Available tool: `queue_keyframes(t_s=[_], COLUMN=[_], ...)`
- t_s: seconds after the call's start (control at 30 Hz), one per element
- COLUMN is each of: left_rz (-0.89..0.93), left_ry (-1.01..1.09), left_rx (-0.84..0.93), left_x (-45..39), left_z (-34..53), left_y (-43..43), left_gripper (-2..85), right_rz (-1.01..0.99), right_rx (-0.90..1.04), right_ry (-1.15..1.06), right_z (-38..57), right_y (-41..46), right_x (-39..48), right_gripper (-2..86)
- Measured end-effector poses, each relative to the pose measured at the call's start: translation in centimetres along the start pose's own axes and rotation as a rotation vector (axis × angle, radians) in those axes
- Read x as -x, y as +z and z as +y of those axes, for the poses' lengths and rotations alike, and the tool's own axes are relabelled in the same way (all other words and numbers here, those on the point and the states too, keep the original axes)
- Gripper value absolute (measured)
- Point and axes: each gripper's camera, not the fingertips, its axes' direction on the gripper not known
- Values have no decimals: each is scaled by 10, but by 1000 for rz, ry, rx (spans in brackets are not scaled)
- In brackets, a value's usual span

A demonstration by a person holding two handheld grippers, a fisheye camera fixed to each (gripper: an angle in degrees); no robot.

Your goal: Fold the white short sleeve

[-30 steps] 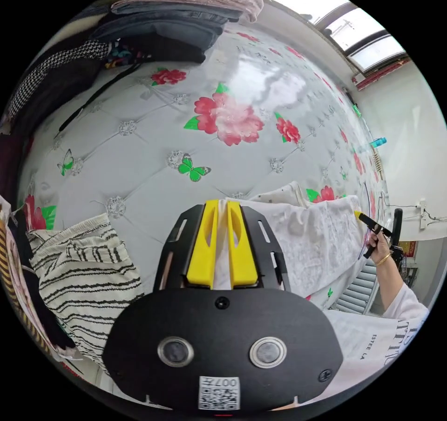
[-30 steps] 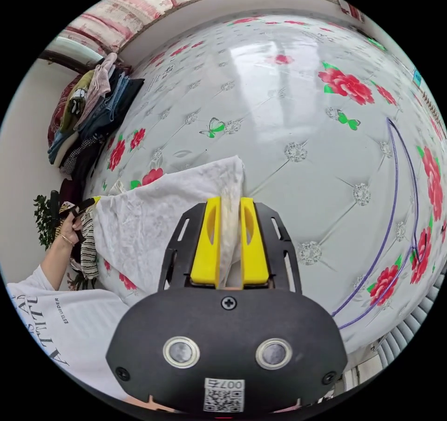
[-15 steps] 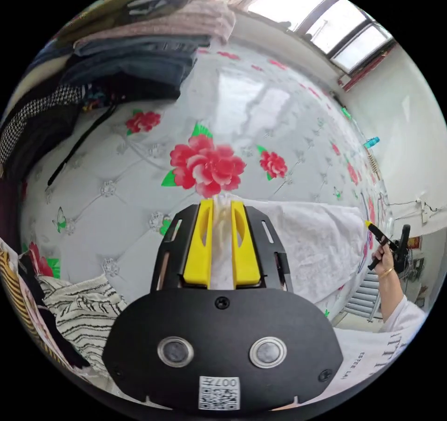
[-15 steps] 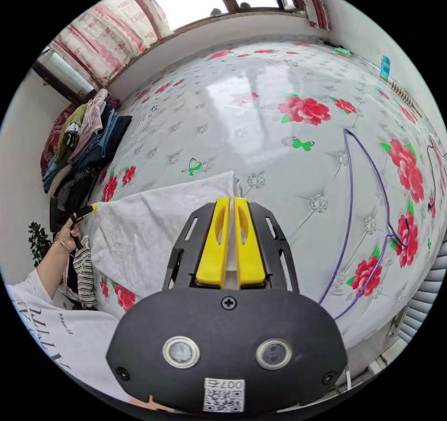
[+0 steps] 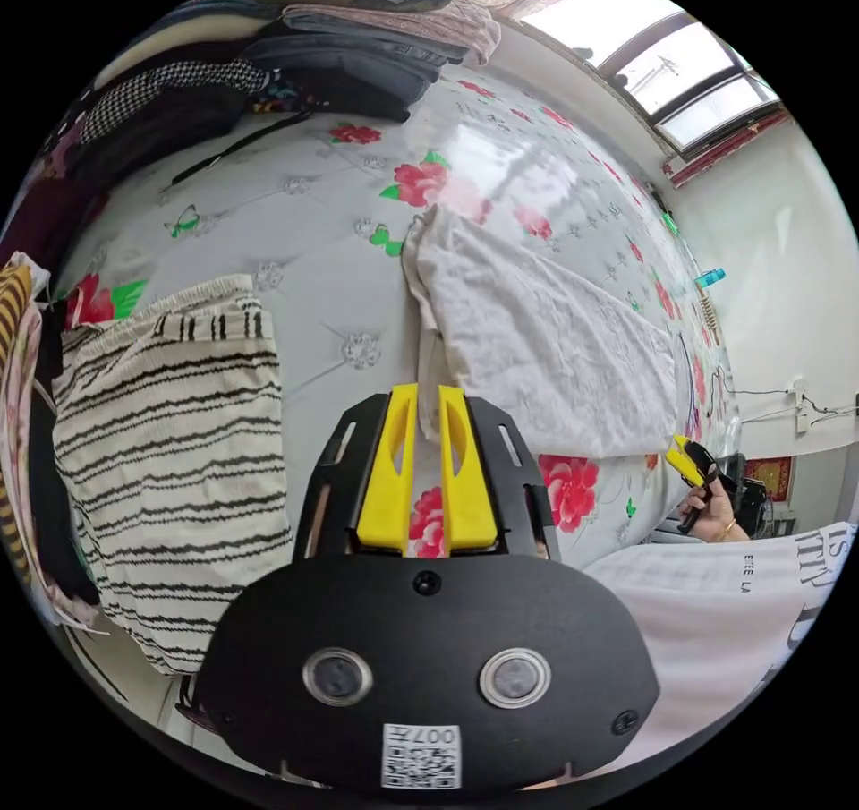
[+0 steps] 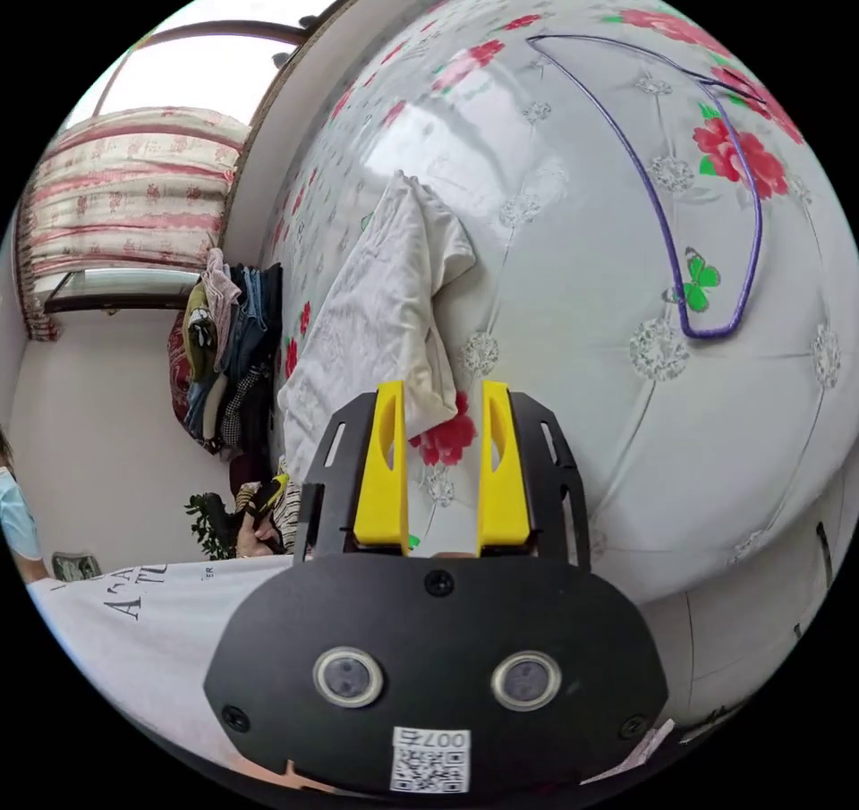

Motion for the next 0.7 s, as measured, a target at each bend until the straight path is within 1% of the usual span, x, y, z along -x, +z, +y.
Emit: queue_keyframes(t_s=[0.17,0.33,0.43,0.53,0.6,0.63,0.7], left_rz=[59,116,123,126,134,142,157], left_ry=[-37,-29,-26,-48,-54,-65,-82], left_rx=[14,-14,-6,19,12,10,3], left_x=[8,8,14,24,31,36,44], left_z=[20,25,30,36,41,44,48], left_y=[-3,-17,-24,-30,-35,-39,-44], left_gripper=[46,47,48,50,51,51,52], right_rz=[-142,-82,-39,30,93,110,199], right_rx=[-68,-79,-71,-42,26,45,123], right_ry=[86,118,83,-83,-286,-351,-665], right_z=[13,4,-8,-35,-58,-60,-46], right_y=[21,38,40,48,72,81,127], right_x=[-17,-6,14,74,155,180,288], right_gripper=[108,95,86,78,72,70,64])
